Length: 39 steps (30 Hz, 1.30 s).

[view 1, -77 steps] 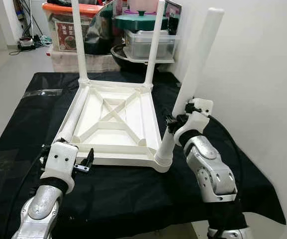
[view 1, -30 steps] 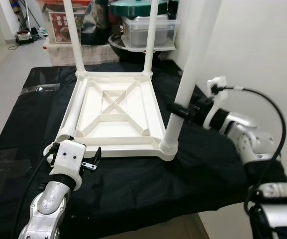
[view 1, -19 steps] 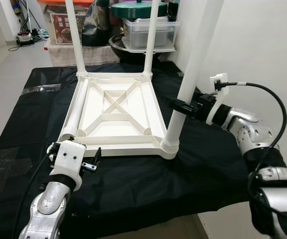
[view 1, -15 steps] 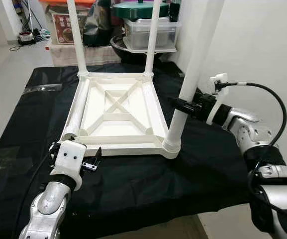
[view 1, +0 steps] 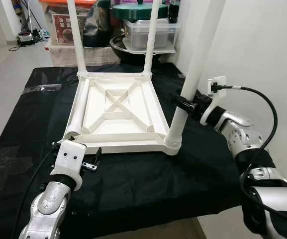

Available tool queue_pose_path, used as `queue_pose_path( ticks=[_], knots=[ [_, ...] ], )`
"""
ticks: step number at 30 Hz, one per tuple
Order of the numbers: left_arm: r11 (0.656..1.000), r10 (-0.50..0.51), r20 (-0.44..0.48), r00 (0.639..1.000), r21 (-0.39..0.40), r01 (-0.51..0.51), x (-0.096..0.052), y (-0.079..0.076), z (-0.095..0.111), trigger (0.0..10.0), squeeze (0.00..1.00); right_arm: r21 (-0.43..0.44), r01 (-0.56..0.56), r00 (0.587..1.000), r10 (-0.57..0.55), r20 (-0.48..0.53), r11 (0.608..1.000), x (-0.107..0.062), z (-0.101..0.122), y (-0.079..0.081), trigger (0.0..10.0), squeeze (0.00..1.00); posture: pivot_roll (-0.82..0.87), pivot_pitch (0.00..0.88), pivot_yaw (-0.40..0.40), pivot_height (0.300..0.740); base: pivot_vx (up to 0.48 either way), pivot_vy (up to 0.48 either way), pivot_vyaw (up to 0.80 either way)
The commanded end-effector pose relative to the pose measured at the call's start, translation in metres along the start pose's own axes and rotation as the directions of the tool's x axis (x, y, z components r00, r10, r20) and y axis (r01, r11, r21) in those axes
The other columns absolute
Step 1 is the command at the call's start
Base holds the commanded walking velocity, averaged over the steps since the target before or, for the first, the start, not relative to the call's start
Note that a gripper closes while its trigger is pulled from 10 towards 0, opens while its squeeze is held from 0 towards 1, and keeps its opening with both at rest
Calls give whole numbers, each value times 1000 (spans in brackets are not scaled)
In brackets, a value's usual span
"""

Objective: Building children table

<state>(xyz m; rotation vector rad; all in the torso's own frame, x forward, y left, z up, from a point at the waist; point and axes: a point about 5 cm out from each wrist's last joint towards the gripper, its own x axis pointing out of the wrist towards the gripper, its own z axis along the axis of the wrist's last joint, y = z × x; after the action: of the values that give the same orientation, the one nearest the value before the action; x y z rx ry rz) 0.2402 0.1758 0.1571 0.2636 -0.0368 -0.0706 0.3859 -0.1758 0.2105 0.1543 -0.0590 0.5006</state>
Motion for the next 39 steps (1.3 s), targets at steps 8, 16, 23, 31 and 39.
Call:
queue_pose_path(
  ticks=[8,16,23,31,39],
  knots=[
    [1000,-12,-56,998,-13,11,5,-3,-13,10000,0,127,437,897,-420,-140,891,7,-40,72,0,0,80,0,-81,740,0,0,0],
    [1000,-19,-69,997,-17,18,6,-4,-15,10000,0,109,358,929,-342,-141,927,21,-34,86,4471,0,84,0,-91,740,0,0,0],
    [1000,-17,-81,997,-24,15,5,-5,-17,10000,0,119,242,966,-228,-121,963,27,-18,77,10000,1000,89,0,-100,740,0,0,0],
    [999,-33,-77,996,-40,30,6,-6,-18,10000,0,27,-173,985,173,-3,985,13,32,61,10000,0,82,0,-90,740,0,0,0],
    [998,-47,-75,996,-47,43,8,-6,-18,10000,0,-34,-422,907,421,-19,906,8,24,59,10000,0,92,0,-94,740,0,0,0]
  ],
)
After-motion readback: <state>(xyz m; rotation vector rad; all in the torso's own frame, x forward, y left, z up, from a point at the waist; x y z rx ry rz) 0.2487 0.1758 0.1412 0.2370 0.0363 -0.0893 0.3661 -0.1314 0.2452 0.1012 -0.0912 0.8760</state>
